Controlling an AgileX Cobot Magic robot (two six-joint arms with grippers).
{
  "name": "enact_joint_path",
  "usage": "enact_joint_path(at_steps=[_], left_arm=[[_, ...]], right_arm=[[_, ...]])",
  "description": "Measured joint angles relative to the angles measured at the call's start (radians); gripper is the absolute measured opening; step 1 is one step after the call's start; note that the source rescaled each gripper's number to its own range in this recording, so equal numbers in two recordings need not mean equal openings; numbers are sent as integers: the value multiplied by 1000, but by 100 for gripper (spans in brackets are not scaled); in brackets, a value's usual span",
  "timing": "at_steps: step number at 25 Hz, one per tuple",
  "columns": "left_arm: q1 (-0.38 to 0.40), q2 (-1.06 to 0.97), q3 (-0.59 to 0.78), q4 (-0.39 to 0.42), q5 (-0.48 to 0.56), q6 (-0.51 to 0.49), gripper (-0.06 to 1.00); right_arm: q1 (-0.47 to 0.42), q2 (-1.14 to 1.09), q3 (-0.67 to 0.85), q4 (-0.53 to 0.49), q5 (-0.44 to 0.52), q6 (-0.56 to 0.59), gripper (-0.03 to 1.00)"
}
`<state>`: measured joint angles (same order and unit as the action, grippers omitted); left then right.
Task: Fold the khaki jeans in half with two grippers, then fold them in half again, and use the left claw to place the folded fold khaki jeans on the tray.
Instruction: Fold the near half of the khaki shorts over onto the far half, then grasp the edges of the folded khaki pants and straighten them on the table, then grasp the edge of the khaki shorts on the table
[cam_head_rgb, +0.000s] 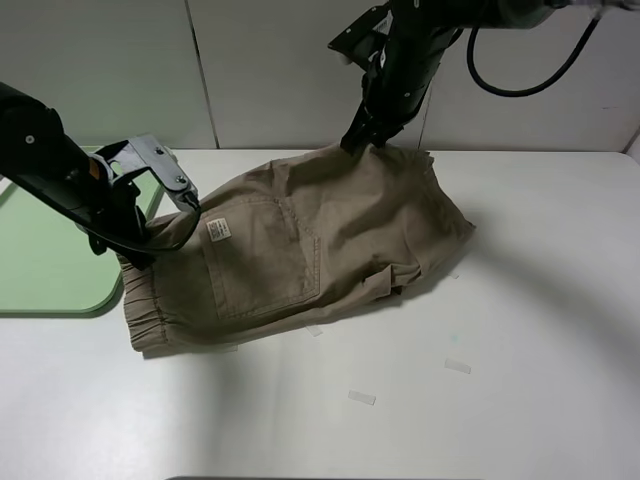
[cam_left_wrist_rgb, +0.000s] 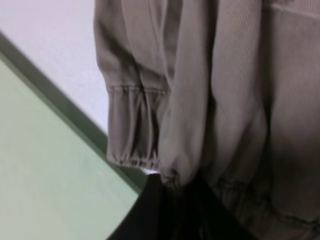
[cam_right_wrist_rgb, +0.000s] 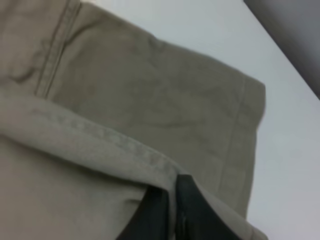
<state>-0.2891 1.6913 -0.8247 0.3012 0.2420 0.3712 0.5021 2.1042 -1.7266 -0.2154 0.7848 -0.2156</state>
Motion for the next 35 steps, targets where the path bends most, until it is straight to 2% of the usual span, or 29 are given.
enact_joint_path(at_steps=[4, 5, 6, 7, 8, 10, 11, 13, 20, 22, 25, 30, 35], left_arm=[[0, 0, 0, 1, -46, 0, 3], [0, 0, 0, 1, -57, -2, 7], [0, 0, 0, 1, -68, -7, 18], [0, 0, 0, 1, -80, -14, 34], [0, 0, 0, 1, -92, -23, 53], [0, 0, 0, 1, -113, -43, 81], [0, 0, 0, 1, -123, -47, 88], [0, 0, 0, 1, -136, -52, 95], [0, 0, 0, 1, -155, -53, 99], [0, -1, -2, 0, -118, -57, 100], [0, -20, -32, -14, 21, -105, 99], [0, -130, -106, -19, 303, -244, 99], [0, -292, -123, -19, 490, -338, 98]], right_arm=[[0, 15, 0, 5, -35, 0, 0], [0, 15, 0, 5, -43, 0, 1], [0, 15, 0, 4, -45, 0, 7], [0, 15, 0, 4, -45, 0, 18], [0, 15, 0, 4, -45, 4, 39], [0, 15, 0, -10, -44, 20, 78], [0, 15, 0, -22, -42, 31, 86], [0, 15, 0, -45, -32, 46, 95], [0, 8, 0, -42, 8, 56, 100], [0, -5, 0, -33, 17, 68, 100], [0, -29, -1, -26, 55, 87, 100], [0, -53, -4, 36, 157, 91, 100], [0, -54, -4, 97, 239, 91, 100]])
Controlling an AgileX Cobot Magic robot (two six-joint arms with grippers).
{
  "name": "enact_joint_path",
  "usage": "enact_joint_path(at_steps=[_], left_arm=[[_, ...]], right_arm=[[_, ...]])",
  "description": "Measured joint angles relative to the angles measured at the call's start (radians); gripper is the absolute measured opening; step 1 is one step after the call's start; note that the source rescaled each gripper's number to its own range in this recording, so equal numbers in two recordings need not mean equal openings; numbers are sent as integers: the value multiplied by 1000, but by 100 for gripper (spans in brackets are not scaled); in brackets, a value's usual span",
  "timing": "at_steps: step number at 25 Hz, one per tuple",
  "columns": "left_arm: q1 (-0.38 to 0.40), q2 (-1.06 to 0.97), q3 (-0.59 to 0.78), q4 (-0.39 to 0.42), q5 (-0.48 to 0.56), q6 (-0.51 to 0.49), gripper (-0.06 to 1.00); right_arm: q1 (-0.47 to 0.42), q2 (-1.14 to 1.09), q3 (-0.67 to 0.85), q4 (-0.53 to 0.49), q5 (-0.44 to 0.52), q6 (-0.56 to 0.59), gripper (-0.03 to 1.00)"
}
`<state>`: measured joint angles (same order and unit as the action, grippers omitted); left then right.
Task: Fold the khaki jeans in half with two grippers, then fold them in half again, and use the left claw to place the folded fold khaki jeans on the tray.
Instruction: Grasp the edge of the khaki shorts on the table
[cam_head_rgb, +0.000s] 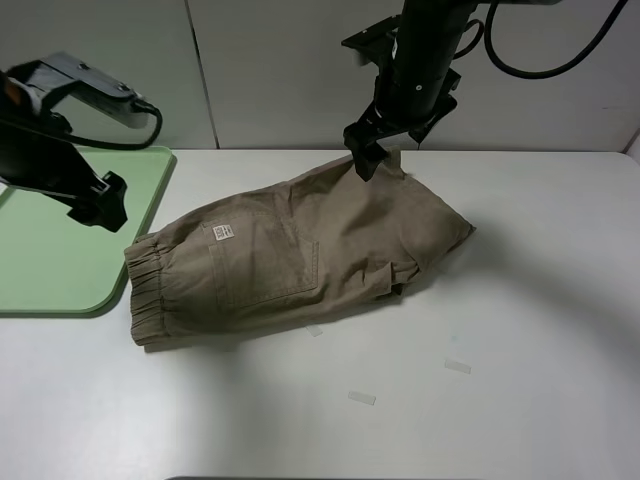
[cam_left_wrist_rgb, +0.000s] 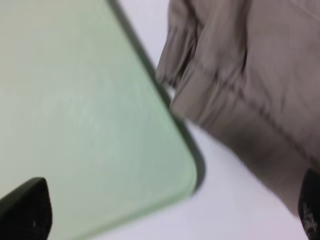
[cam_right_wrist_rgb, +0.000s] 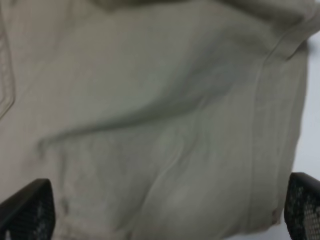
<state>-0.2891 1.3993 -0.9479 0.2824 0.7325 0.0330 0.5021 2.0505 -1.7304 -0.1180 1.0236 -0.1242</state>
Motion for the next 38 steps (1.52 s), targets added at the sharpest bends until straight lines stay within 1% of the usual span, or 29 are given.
enact_joint_path(at_steps=[4, 7, 12, 17, 21, 23, 26, 31, 38], left_arm=[[0, -156, -1, -1, 122, -96, 95], [0, -287, 7, -20, 176, -130, 94], [0, -538, 102, -66, 191, -142, 94], [0, -803, 242, -71, 241, -189, 94], [0, -1017, 340, -79, 250, -198, 93], [0, -1116, 383, -104, 251, -194, 93], [0, -1257, 425, -164, 266, -170, 92], [0, -1390, 448, -224, 320, -147, 91], [0, -1407, 454, -236, 323, -142, 91]], right_arm=[[0, 0, 0, 26, 45, 0, 100], [0, 0, 0, 48, 60, 2, 100], [0, 0, 0, 75, 68, 4, 100], [0, 0, 0, 107, 80, 7, 100], [0, 0, 0, 125, 83, 7, 100], [0, 0, 0, 136, 84, 7, 100], [0, 0, 0, 142, 85, 7, 100], [0, 0, 0, 143, 87, 8, 100], [0, 0, 0, 143, 87, 10, 100]])
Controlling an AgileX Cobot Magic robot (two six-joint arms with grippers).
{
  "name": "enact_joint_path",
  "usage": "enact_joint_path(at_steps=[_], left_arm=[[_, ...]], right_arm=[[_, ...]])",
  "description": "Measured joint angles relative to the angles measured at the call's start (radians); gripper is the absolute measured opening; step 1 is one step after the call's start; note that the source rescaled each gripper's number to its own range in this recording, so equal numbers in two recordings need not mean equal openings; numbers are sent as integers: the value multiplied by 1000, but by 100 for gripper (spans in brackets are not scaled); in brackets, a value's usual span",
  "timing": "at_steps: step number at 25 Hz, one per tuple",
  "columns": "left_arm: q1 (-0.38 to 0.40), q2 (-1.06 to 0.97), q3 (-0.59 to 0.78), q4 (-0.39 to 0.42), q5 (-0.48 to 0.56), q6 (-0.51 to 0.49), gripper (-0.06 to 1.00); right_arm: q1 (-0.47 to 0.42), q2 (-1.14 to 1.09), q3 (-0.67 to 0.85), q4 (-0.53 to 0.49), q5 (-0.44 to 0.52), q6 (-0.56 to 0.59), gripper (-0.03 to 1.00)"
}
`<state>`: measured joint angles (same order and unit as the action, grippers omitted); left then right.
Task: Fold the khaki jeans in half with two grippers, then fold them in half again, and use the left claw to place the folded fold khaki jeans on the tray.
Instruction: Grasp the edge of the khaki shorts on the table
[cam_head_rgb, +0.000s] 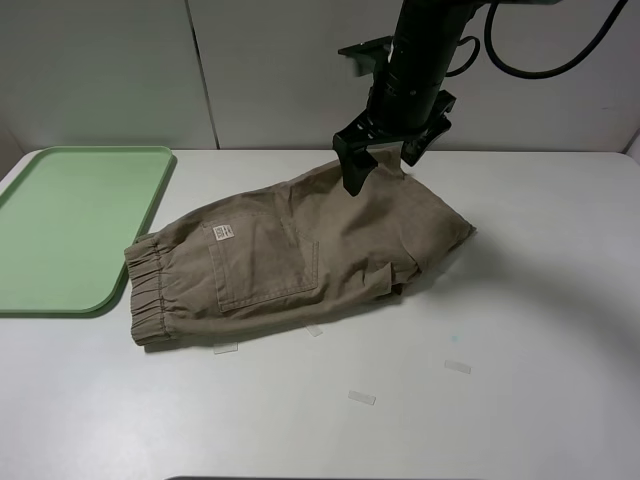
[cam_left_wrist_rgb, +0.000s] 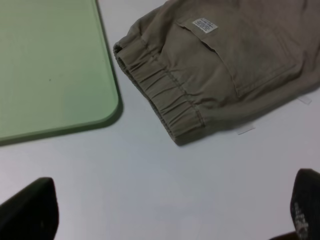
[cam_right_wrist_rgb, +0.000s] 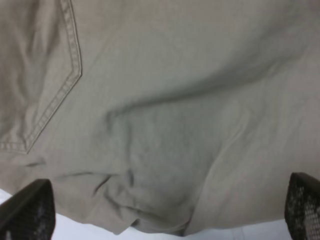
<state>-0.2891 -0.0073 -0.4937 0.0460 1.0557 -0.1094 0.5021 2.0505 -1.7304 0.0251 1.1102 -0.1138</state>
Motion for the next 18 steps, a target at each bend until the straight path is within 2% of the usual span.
enact_joint_path(at_steps=[8, 11, 14, 18], left_arm=[[0, 0, 0, -1, 0, 1, 91], [5, 0, 0, -2, 1, 1, 91], [62, 0, 0, -2, 1, 1, 91], [196, 0, 0, -2, 3, 1, 91]], right_arm=[[0, 0, 0, 0, -15, 0, 100], [0, 0, 0, -7, -48, 0, 100], [0, 1, 0, -32, -104, 0, 100], [-12, 35, -1, -56, -141, 0, 100]])
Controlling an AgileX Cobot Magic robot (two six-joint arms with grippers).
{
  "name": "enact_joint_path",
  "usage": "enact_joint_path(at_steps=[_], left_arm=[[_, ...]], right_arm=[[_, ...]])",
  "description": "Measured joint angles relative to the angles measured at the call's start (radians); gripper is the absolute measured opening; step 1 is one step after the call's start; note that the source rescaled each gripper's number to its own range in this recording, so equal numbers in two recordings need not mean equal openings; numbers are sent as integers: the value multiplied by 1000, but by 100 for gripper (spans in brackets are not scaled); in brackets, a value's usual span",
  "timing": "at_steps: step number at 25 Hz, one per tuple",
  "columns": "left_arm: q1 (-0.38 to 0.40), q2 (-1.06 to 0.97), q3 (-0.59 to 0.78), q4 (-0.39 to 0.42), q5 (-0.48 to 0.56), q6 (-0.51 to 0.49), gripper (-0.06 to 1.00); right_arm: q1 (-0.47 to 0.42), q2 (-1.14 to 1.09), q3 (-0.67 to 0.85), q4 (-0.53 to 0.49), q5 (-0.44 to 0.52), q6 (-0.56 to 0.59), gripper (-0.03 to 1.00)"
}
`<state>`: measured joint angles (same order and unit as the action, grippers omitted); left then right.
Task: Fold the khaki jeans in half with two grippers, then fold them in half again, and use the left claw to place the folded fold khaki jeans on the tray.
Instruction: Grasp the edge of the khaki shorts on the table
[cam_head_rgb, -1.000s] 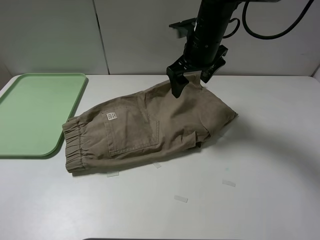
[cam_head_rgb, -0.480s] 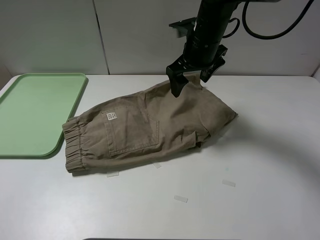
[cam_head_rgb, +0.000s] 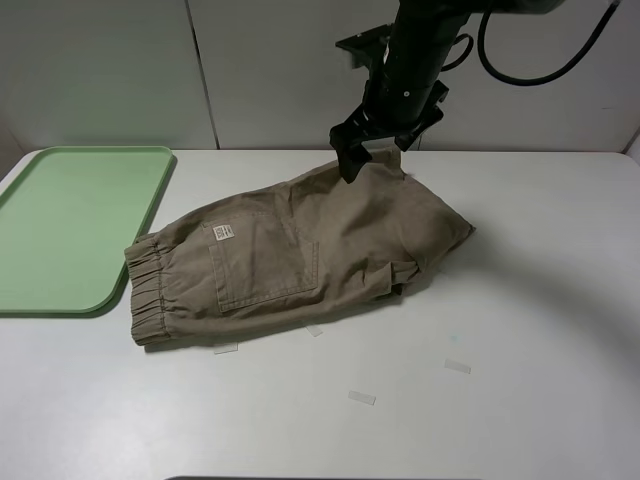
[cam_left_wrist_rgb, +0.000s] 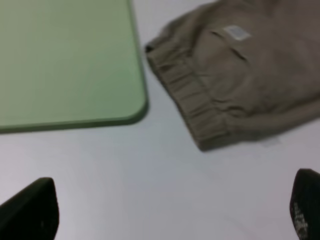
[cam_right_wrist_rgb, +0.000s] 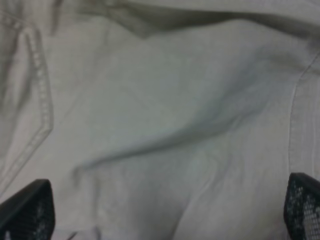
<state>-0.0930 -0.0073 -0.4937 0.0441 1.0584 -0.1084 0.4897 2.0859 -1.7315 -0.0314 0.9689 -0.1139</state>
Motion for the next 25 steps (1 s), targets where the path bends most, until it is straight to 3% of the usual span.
enact_joint_path(at_steps=[5, 14, 25], left_arm=[[95, 0, 0, 0, 0, 0, 91], [100, 0, 0, 0, 0, 0, 91], [100, 0, 0, 0, 0, 0, 91]], right_arm=[[-66, 93, 0, -13, -23, 0, 100], [-218, 194, -8, -26, -108, -20, 100], [-250, 303, -77, -25, -130, -105, 100]])
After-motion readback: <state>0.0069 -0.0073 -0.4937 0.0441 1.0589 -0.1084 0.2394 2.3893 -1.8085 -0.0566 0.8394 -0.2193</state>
